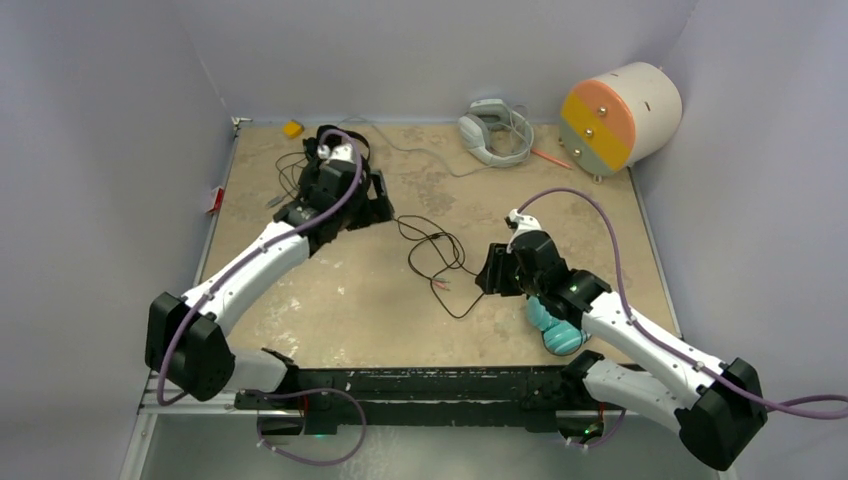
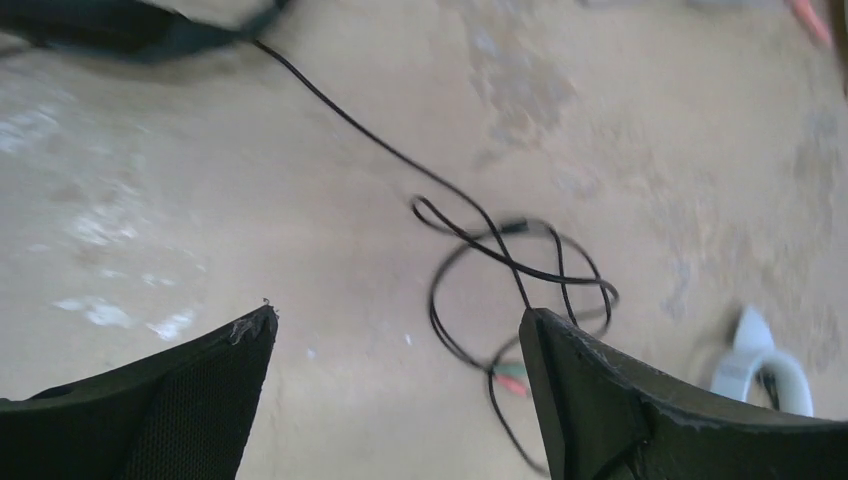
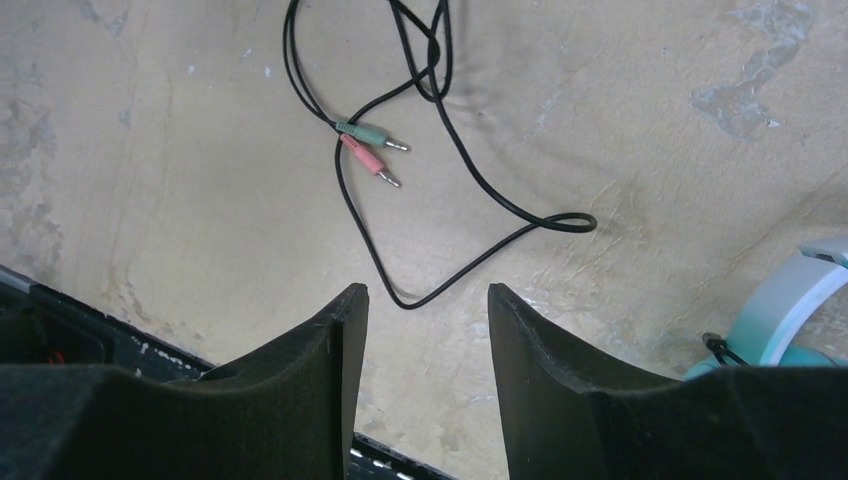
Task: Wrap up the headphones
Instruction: Move the headphones cable to the center of the board, then pick up the headphones from the center of the board.
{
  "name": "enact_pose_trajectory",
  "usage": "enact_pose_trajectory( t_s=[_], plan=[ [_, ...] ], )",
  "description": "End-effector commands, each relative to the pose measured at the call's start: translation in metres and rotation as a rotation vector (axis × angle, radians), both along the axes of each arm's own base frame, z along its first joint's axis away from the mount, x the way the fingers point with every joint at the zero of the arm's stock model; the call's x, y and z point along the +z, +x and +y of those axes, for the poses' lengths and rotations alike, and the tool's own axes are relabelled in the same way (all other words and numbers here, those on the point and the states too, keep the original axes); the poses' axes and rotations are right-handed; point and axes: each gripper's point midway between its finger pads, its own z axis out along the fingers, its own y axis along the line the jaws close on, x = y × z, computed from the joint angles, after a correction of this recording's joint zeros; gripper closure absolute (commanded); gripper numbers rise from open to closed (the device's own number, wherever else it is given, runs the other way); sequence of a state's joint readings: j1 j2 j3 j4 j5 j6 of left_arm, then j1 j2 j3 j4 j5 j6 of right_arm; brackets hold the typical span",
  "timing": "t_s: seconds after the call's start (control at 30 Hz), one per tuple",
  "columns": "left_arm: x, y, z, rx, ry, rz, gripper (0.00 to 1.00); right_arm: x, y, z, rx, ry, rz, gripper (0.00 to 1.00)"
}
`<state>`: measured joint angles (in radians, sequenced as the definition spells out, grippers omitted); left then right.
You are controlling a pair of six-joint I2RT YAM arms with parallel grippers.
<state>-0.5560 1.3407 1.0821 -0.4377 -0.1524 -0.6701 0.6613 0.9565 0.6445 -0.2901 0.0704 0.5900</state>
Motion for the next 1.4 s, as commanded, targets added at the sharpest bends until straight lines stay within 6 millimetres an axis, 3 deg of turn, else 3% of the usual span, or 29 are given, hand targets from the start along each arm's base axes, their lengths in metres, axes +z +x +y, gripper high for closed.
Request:
enact_pose_trajectory(
  t_s=[0.0,0.2,0.23,0.37,0.53,0.63,0.87,0.97,1.03,1.1,1.23,1.37],
  plan=[
    [0.043,0.059,0.031,0.158,-0.009,-0.098,0.09,0.029,0.009,0.013,0.043,0.040,-0.064,0.50],
    [0.042,0.140,0.029,0.133,0.087,-0.135,0.10,0.043,0.008,0.014,0.060,0.049,-0.086,0.49],
    [0.026,0.154,0.031,0.142,0.119,-0.118,0.10,0.043,0.007,0.013,0.060,0.051,-0.087,0.49],
    [0.001,0.198,0.045,0.201,0.214,-0.098,0.10,0.045,0.000,0.008,0.054,0.055,-0.078,0.48],
    [-0.026,0.238,0.066,0.233,0.270,-0.061,0.11,0.046,-0.017,-0.005,0.050,0.059,-0.078,0.48],
    [-0.047,0.248,0.066,0.205,0.247,-0.011,0.14,0.048,-0.023,-0.010,0.049,0.066,-0.090,0.48],
    [-0.111,0.226,0.053,0.157,0.193,0.152,0.44,0.052,-0.021,-0.008,0.047,0.084,-0.095,0.48],
    [-0.120,0.209,0.051,0.136,0.176,0.187,0.71,0.052,-0.020,-0.006,0.049,0.083,-0.086,0.49],
    [-0.110,0.193,0.048,0.123,0.177,0.191,0.87,0.051,-0.020,-0.005,0.048,0.085,-0.087,0.49],
    [-0.091,0.173,0.049,0.134,0.205,0.150,0.95,0.048,-0.019,-0.004,0.046,0.087,-0.084,0.49],
    [-0.057,0.122,0.036,0.117,0.173,0.067,0.98,0.039,-0.018,0.001,0.056,0.097,-0.067,0.49],
    [-0.028,0.066,0.006,0.050,0.125,-0.002,0.97,0.030,-0.017,0.009,0.071,0.107,-0.035,0.49]
  ],
)
